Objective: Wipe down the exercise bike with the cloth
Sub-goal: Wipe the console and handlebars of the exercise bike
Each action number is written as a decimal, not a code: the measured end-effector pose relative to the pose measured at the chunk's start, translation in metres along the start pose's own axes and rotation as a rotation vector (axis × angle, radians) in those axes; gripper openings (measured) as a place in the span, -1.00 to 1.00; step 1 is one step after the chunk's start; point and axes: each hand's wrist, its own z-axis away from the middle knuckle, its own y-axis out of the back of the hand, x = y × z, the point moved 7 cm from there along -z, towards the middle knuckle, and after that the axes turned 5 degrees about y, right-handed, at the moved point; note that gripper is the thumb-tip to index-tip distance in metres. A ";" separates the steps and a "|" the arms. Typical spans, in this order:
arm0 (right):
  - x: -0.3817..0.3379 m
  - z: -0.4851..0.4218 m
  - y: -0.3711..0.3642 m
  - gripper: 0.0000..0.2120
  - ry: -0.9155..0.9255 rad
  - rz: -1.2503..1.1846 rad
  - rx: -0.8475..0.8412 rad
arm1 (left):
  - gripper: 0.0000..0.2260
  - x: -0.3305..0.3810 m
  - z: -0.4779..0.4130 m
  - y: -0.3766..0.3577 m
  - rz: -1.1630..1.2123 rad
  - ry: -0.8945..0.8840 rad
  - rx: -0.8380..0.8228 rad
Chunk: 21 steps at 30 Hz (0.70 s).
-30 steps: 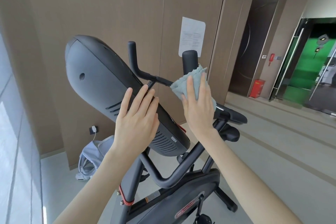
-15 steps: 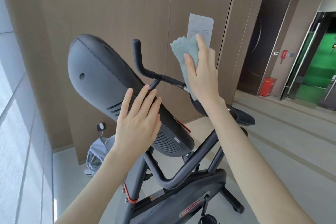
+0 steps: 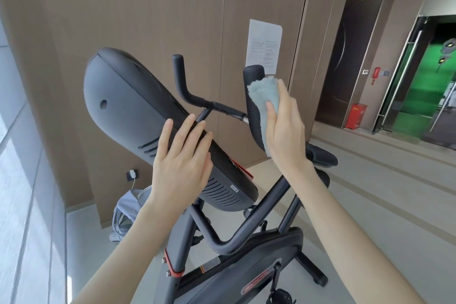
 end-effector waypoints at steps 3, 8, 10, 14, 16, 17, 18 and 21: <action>-0.018 -0.047 0.005 -0.53 0.072 -0.019 0.038 | -0.71 0.000 0.000 -0.002 -0.002 -0.001 -0.006; -0.029 -0.091 -0.039 -0.66 0.136 0.212 -0.236 | -0.70 -0.001 0.001 -0.003 0.006 -0.003 -0.009; -0.026 -0.089 -0.045 -0.70 0.125 0.281 -0.233 | -0.70 -0.001 0.000 -0.003 0.005 -0.008 -0.012; -0.029 -0.066 -0.042 -0.73 0.150 0.329 -0.081 | -0.71 -0.001 0.001 -0.004 0.001 -0.012 -0.002; -0.027 -0.049 -0.042 -0.63 0.132 0.360 -0.029 | -0.72 -0.001 0.001 -0.004 0.010 -0.006 0.007; -0.025 -0.039 -0.043 -0.58 0.114 0.367 -0.012 | -0.72 -0.001 0.000 -0.004 0.013 -0.004 0.010; -0.022 -0.029 -0.043 -0.53 0.095 0.372 -0.007 | -0.72 -0.001 0.000 -0.004 0.015 -0.002 0.014; -0.011 0.005 -0.043 -0.48 0.055 0.374 -0.029 | -0.73 -0.001 0.000 -0.005 0.015 0.004 0.022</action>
